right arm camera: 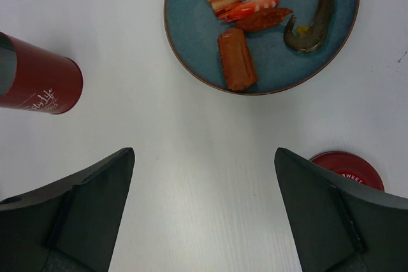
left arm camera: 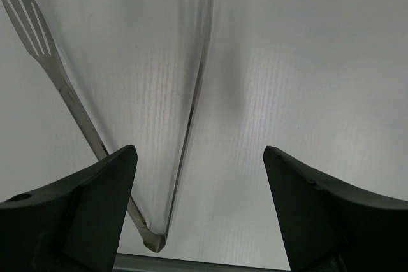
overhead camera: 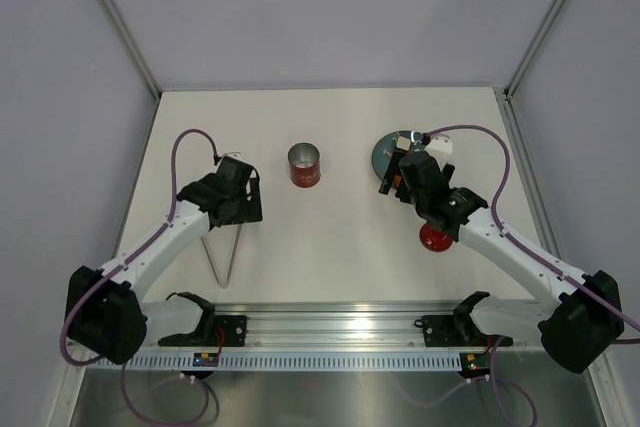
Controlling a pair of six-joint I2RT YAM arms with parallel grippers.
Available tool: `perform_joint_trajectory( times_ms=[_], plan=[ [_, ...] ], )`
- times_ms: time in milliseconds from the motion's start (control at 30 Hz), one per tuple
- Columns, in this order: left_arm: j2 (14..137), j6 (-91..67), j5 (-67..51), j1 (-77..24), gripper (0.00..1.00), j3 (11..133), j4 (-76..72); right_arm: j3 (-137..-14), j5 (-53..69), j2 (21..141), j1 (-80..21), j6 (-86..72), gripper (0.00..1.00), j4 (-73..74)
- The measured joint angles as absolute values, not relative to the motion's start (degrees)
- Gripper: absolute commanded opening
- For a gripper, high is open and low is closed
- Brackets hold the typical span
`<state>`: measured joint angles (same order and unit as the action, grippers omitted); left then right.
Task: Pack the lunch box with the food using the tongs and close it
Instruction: Move the clamp to the center of the board.
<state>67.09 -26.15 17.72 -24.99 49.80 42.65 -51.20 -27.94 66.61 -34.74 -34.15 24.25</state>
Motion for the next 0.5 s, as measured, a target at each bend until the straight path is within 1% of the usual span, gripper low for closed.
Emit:
perform_joint_trajectory(
  times_ms=[67, 100, 133, 167, 267, 400, 500],
  plan=[
    [70.3, -28.2, 17.2, -23.2, 0.84, 49.8, 43.2, -50.9, -27.5, 66.2, -34.7, -34.2, 1.00, 23.9],
    [71.5, -29.0, 16.8, -22.2, 0.81, 49.6, 43.2, -50.8, -27.3, 65.9, -34.7, -34.3, 1.00, 23.8],
    [72.3, -29.8, 16.4, -21.2, 0.81, 49.4, 43.0, -50.8, -27.3, 65.8, -34.7, -34.3, 0.99, 23.8],
    [72.8, -30.2, 15.8, -20.0, 0.76, 49.2, 43.0, -50.7, -27.3, 65.5, -34.7, -34.3, 0.99, 23.7],
    [74.5, -32.3, 14.6, -17.6, 0.70, 48.7, 42.7, -50.4, -27.2, 65.0, -34.7, -34.3, 0.99, 23.4],
    [74.8, -35.5, 12.4, -17.2, 0.66, 45.5, 40.2, -49.9, -27.2, 64.5, -34.7, -34.3, 0.99, 22.8],
    [74.8, -37.6, 11.8, -17.3, 0.65, 42.2, 39.1, -49.8, -27.0, 64.5, -34.7, -34.3, 0.99, 22.4]
  ],
)
